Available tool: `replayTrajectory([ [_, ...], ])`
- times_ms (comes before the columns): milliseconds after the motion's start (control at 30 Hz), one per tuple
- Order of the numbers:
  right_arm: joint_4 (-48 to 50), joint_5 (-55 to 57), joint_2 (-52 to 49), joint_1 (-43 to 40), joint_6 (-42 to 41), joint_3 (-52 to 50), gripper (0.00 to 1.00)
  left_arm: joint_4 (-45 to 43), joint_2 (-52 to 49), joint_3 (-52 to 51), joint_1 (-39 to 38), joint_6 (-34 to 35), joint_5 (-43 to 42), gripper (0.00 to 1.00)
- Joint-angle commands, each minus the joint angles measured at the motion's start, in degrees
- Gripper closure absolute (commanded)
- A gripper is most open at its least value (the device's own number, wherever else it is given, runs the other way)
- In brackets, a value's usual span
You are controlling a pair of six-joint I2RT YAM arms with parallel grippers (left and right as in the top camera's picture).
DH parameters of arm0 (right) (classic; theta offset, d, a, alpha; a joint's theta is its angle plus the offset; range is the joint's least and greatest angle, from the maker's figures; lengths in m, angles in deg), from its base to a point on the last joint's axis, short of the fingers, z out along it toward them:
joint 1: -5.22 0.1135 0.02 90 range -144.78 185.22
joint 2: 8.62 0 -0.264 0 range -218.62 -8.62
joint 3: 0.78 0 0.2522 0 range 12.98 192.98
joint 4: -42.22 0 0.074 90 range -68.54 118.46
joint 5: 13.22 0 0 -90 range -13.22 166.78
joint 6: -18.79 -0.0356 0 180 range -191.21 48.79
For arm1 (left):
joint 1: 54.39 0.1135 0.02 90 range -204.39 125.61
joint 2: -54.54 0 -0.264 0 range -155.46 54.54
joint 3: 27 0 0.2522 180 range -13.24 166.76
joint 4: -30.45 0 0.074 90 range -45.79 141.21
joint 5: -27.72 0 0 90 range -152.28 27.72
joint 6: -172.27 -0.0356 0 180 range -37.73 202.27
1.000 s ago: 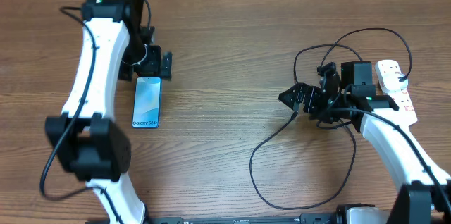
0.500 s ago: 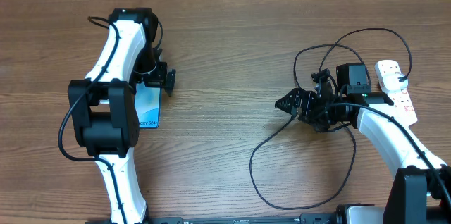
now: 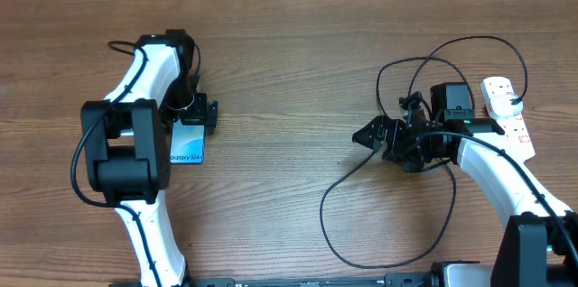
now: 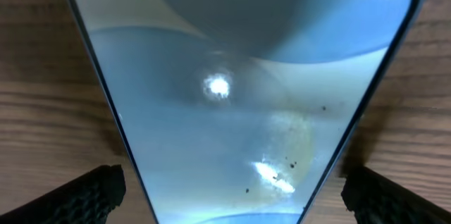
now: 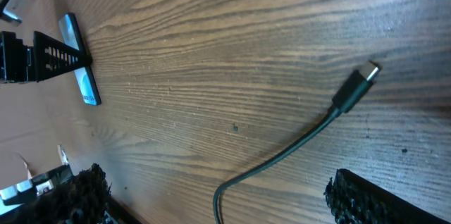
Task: Plug charger to phone and switch on socket
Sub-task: 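Move left gripper over the phone and right gripper toward the cable plug, then grasp the phone's top edge with the left gripper and lift it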
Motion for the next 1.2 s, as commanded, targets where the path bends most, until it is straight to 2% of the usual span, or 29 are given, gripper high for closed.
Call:
replayTrajectory([
  [0,-1.1,1.0,0.0,-0.1,-4.9,0.8,0.00,-5.2,-1.2,-3.9,0.6,2.1,-1.6,0.00],
  [67,-2.4,4.5,0.0,0.0,-11.2,0.8,0.00,-7.0,-1.2,-5.6,0.6,2.1,-4.0,0.01],
  [167,-2.6,8.9,0.0,1.1,-15.2,0.8,0.00,-9.9,-1.2,-8.4,0.3,2.2,-5.4,0.04],
  [467,-2.7,15.9,0.0,6.4,-17.9,0.5,0.00,-18.0,-1.2,-14.9,0.1,4.5,-8.5,0.06],
  [600,-2.7,15.8,0.0,8.3,-17.9,0.1,0.00,-19.1,-1.2,-14.9,0.1,4.5,-13.9,0.01],
  [733,-2.8,14.8,0.0,10.4,-17.9,0.1,0.00,-19.5,-1.2,-14.9,0.0,4.5,-20.6,0.04],
  [933,-1.1,9.8,0.0,12.7,-18.2,0.1,0.00,-20.5,-1.2,-14.9,-1.0,7.5,-21.3,0.03],
  [1067,-0.7,9.6,0.0,14.3,-19.5,0.1,0.00,-20.7,-1.2,-14.6,-2.3,7.1,-23.2,0.01],
  [1167,-0.7,9.6,0.0,14.6,-19.6,0.1,0.00,-19.3,-1.2,-13.4,-3.7,4.6,-18.5,0.00],
])
